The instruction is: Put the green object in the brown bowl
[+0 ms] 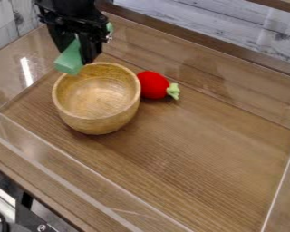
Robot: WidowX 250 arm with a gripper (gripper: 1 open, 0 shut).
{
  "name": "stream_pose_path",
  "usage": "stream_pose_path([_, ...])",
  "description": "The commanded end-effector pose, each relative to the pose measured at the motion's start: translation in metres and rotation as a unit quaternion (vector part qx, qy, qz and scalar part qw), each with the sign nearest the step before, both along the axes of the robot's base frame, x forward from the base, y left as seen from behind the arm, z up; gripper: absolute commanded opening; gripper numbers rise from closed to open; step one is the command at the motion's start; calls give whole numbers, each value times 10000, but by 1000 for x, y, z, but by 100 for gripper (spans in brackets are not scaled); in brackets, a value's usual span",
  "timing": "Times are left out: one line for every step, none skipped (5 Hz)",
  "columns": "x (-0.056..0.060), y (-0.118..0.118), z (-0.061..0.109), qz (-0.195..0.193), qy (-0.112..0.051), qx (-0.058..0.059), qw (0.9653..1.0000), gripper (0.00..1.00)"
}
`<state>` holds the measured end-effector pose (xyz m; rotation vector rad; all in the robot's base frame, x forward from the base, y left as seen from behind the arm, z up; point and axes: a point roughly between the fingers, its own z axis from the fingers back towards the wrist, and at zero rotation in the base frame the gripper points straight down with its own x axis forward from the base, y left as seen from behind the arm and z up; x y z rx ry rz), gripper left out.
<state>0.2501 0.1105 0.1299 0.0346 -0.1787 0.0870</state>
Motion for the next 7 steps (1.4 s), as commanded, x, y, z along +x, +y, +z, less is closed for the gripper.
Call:
stream_pose_path([5, 7, 21, -45, -218, 123, 9997, 0])
stream_pose_path([8, 10, 29, -122, -231, 127, 9996, 0])
stream_pose_path([13, 21, 36, -468, -220, 120, 9986, 0])
stream_pose_path([15, 26, 37, -745, -162, 70, 9971, 0])
stream_pose_path([13, 17, 17, -578, -122, 27, 9982, 0])
stream_pose_path([13, 6, -4, -450, -82, -8, 9990, 0])
stream_pose_path([13, 2, 7, -810, -112, -66, 9966, 0])
